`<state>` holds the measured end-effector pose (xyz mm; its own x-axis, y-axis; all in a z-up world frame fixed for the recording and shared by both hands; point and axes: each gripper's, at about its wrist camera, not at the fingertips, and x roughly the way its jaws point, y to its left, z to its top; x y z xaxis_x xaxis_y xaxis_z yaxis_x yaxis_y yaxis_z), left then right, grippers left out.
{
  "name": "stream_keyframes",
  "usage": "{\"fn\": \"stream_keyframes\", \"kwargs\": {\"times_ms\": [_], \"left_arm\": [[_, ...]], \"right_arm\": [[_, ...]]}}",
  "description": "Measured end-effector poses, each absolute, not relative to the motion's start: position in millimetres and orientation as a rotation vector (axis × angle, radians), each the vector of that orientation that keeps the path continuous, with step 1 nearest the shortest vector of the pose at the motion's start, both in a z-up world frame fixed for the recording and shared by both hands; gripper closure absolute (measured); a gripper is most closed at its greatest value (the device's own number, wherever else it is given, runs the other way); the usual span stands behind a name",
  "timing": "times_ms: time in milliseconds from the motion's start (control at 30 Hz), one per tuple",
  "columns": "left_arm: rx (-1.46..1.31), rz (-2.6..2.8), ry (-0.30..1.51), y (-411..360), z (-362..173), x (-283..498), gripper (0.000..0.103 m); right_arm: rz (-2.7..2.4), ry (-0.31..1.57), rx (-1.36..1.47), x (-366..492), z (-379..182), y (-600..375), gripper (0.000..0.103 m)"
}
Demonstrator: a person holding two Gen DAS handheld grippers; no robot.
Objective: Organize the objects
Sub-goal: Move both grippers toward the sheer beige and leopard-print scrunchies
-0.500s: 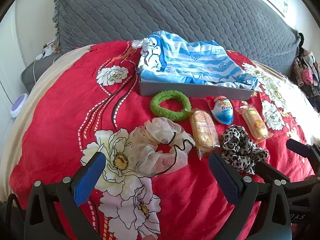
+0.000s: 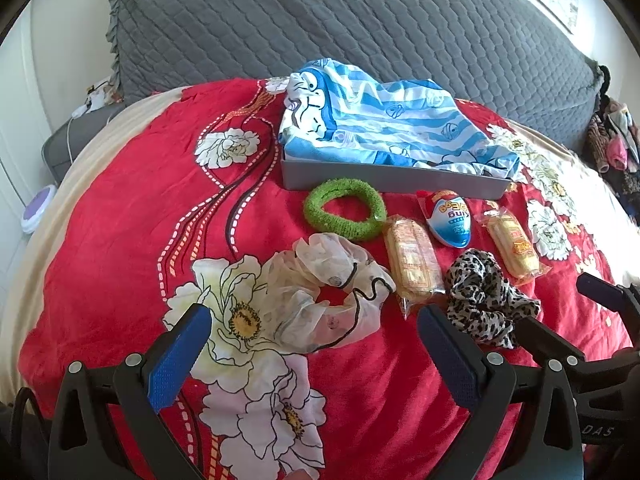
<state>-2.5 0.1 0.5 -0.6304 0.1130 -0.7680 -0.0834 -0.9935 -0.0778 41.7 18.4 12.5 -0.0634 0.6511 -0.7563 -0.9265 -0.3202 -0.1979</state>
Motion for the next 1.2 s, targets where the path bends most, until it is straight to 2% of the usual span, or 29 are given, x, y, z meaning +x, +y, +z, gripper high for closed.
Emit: {"fn": "stream_keyframes", "kwargs": {"times_ms": [967, 1000, 1200], "left_arm": [[-1.382, 2.699, -0.066, -8, -29, -37, 0.000], [-1.386, 2.696, -0.066, -8, -30, -38, 0.000], [-1.418, 2.676, -0.077, -10, -39, -44, 0.000]], "right_arm": [[1.553, 0.489, -0.978, 27, -16, 43, 0.001], [1.464, 0.543, -0.943, 27, -18, 44, 0.001], [1.458, 0.582, -0.937, 29, -26, 49, 0.001]]}}
